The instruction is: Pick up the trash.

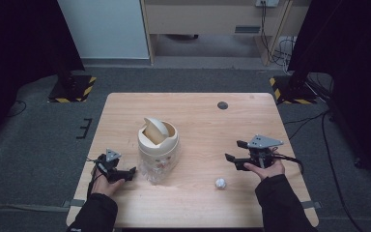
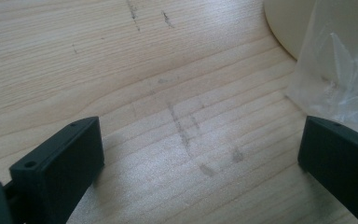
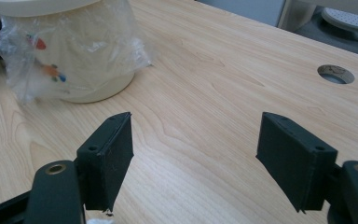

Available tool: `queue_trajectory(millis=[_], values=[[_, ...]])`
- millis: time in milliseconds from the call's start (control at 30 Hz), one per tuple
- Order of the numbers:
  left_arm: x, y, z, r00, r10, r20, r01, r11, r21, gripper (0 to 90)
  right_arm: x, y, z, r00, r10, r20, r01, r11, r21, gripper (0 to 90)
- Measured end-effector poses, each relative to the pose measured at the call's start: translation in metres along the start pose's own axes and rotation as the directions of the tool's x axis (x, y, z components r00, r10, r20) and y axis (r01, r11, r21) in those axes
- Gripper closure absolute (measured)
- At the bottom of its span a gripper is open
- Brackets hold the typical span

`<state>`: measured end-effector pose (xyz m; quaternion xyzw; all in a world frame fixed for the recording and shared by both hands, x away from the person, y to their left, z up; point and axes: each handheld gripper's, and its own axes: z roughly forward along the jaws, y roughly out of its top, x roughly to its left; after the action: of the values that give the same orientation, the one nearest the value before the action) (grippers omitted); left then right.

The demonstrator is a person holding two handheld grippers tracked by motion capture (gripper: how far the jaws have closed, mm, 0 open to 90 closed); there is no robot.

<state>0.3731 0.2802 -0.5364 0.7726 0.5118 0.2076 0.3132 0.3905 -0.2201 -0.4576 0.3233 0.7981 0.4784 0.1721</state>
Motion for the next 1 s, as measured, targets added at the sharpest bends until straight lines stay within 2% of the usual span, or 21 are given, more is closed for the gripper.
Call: queue_trajectory(millis=[67, 133, 233, 567, 1000], values=[[0.0, 0.0, 0.0, 1.0, -0.001, 0.0, 0.001, 1.0, -0.001, 0.0, 0.0, -0.002, -0.004, 1.0, -0.003, 0.0, 0.003, 1.0, 0.001, 26.8], [0.0, 0.0, 0.0, 1.0, -0.001, 0.0, 0.001, 1.0, -0.001, 0.0, 0.001, -0.005, -0.006, 0.9999, -0.003, -0.014, 0.004, 0.999, 0.032, 27.5], [0.0, 0.0, 0.0, 1.0, 0.0, 0.0, 0.0, 1.0, 0.0, 0.0, 0.003, -0.011, -0.008, 0.9995, -0.019, -0.026, 0.02, 0.999, 0.046, 28.4], [0.0, 0.0, 0.0, 1.0, 0.0, 0.0, 0.0, 1.0, 0.0, 0.0, 0.016, -0.025, -0.009, 0.9972, -0.007, -0.075, 0.012, 0.998, 0.06, 29.8], [0.0, 0.0, 0.0, 1.0, 0.0, 0.0, 0.0, 1.0, 0.0, 0.0, 0.026, -0.034, 0.005, 0.9908, -0.012, -0.134, 0.027, 0.994, 0.107, 30.3]])
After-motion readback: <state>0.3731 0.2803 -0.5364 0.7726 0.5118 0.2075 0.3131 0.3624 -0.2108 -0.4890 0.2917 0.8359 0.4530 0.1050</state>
